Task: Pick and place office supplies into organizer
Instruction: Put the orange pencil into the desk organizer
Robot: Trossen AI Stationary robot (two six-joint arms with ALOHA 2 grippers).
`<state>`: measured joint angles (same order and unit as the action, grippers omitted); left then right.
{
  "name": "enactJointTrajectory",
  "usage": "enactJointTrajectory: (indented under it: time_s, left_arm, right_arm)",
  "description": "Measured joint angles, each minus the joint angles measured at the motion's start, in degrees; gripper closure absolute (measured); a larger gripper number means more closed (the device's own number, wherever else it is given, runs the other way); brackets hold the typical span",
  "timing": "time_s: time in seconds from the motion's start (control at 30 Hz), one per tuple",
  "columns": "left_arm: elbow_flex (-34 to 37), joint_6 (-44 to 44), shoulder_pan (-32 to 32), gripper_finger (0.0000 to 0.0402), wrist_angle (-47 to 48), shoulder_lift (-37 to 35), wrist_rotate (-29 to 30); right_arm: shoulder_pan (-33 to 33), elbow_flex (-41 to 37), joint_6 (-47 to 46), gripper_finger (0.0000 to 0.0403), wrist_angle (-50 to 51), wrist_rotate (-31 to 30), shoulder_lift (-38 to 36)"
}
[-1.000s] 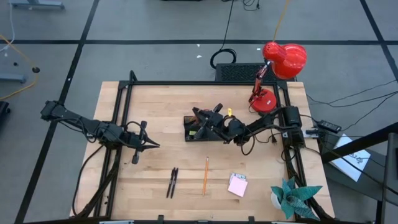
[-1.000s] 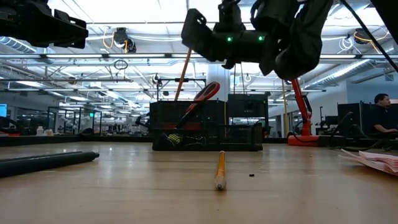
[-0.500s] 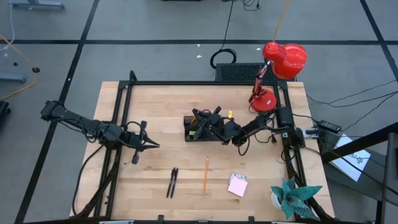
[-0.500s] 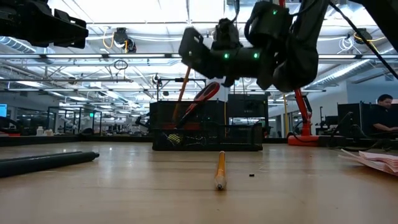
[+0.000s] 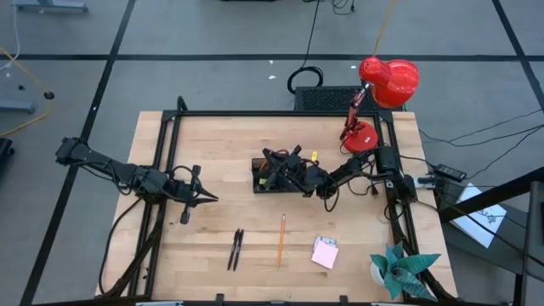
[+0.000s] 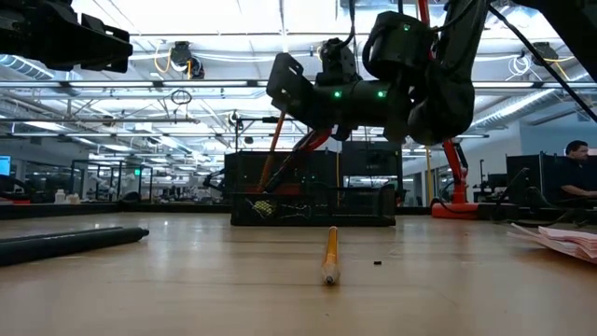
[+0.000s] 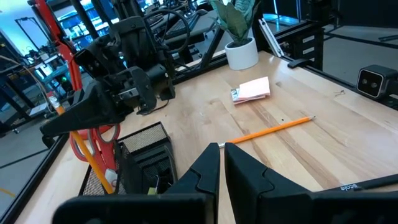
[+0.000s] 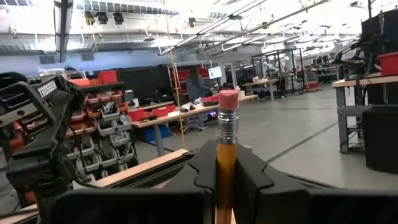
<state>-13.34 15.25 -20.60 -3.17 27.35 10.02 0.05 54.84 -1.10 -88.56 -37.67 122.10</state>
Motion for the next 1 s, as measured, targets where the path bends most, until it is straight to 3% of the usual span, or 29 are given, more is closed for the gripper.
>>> enactJointTrajectory:
  time_s: [0.57,1.0]
  left_arm:
    - [0.0,0.7,0.0,0.0371,0.0,0.0,0.0]
    - [0.0,0.5,0.0,0.0371,0.0,0.0,0.0]
  right_arm:
    - [0.0,0.1,0.6,0.0390,5.9,-0.2,-0.2]
    - [-1.6,0.0,-13.6,0.0390,3.4,-0.2,-0.1]
